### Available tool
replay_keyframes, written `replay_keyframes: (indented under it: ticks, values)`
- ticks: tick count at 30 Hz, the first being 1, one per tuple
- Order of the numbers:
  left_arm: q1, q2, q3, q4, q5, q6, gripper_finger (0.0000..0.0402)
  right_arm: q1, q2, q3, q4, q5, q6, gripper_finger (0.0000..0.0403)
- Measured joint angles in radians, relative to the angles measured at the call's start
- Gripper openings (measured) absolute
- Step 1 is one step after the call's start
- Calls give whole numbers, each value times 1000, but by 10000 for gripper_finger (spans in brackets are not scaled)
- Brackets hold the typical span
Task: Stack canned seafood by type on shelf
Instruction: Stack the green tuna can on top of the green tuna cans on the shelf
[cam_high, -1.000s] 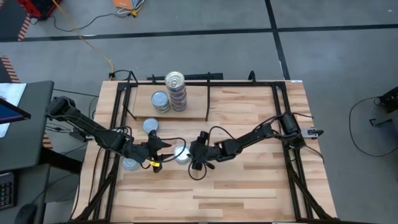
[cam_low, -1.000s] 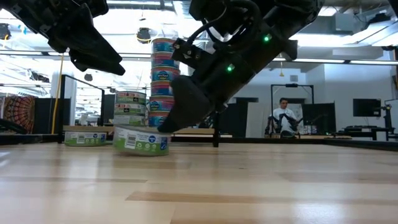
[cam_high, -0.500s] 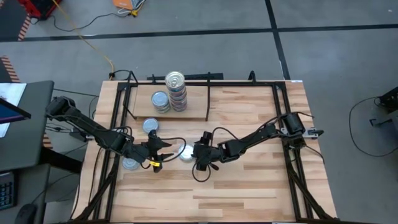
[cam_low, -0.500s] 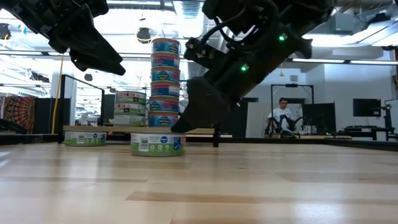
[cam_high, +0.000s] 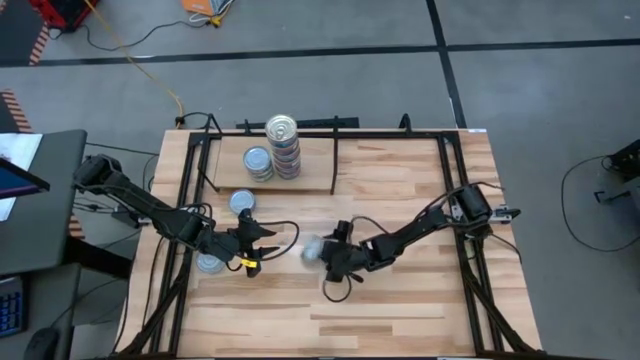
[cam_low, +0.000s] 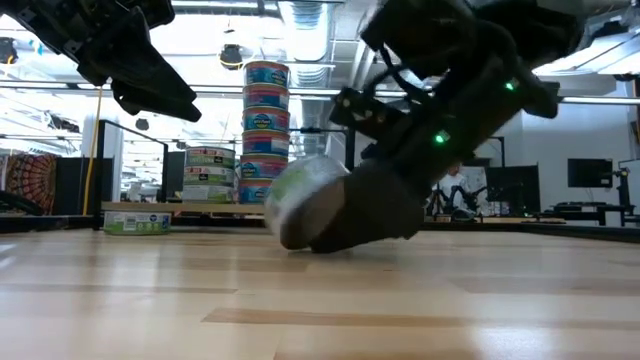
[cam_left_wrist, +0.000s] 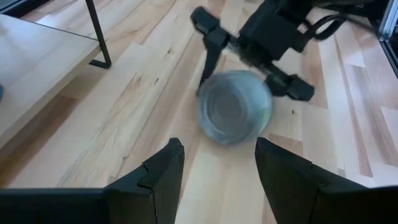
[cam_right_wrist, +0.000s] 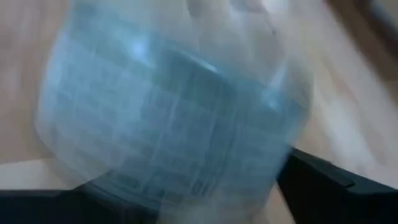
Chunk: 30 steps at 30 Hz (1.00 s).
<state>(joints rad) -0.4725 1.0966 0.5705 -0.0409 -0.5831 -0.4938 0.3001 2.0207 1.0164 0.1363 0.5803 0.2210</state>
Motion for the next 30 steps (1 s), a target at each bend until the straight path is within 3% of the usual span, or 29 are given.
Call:
replay_keyframes:
  ticks: [11,17,21,25,30]
  values:
    - [0,20,0,39,76,-4,192,32,-18,-1,-28,22,64,304]
    - [-4,142,0,190,109,95,192,27,-51,3,-54,56,6,304]
    - [9,253,7,262,72,174,192,30,-66,3,-61,59,-13,304]
    - [72,322,46,268,12,172,192,27,-108,4,-50,8,-6,304]
    - [143,378,65,271,71,127,192,24,-155,5,-44,-6,-9,304]
